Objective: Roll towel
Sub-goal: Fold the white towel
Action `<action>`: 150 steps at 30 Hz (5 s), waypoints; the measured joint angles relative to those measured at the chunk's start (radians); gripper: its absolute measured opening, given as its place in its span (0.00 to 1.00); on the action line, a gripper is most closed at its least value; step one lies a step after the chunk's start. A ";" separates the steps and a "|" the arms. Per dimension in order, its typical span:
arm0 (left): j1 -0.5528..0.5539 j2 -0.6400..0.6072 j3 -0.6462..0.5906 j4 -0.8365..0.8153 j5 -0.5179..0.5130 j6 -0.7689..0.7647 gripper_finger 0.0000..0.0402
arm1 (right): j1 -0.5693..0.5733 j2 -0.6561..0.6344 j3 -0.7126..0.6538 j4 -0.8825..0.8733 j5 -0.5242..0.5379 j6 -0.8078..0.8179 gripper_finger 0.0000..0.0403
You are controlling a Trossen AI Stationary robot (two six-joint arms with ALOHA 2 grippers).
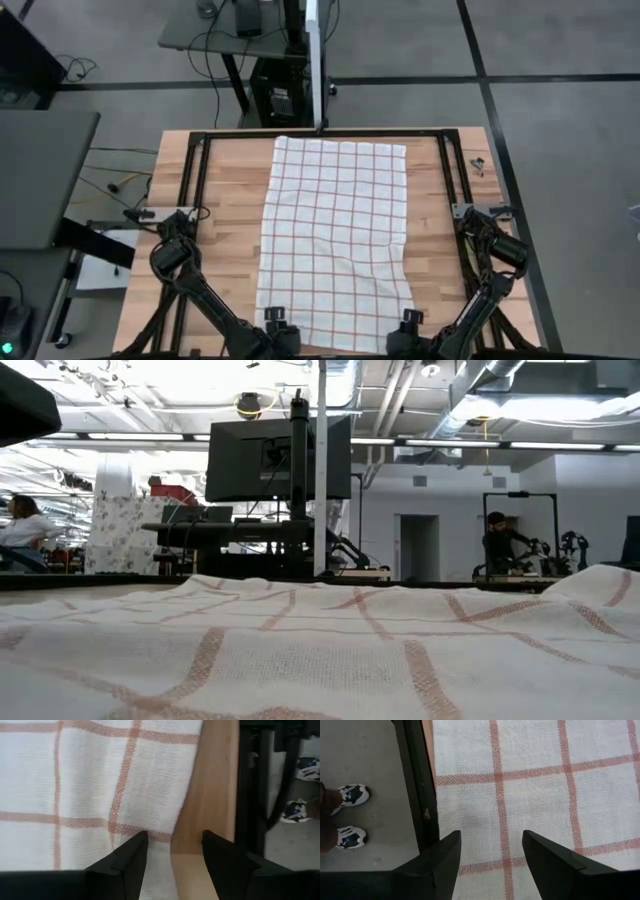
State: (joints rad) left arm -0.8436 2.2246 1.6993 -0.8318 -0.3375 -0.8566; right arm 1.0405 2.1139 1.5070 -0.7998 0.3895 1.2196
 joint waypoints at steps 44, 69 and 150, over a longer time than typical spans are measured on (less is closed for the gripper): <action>0.044 -0.016 -0.069 0.101 0.067 -0.010 0.00 | 0.003 0.000 0.000 0.162 0.002 -0.144 0.51; 0.040 -0.014 -0.062 0.116 0.057 0.041 0.00 | -0.049 0.002 -0.073 0.270 0.003 -0.102 0.46; 0.386 -0.764 -0.060 -0.293 0.356 0.062 0.00 | -0.317 -0.790 -0.073 -0.192 -0.212 -0.134 0.00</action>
State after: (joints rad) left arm -0.4572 1.4609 1.6390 -1.1244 0.0181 -0.7944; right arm 0.7235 1.3242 1.4336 -0.9914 0.1775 1.0858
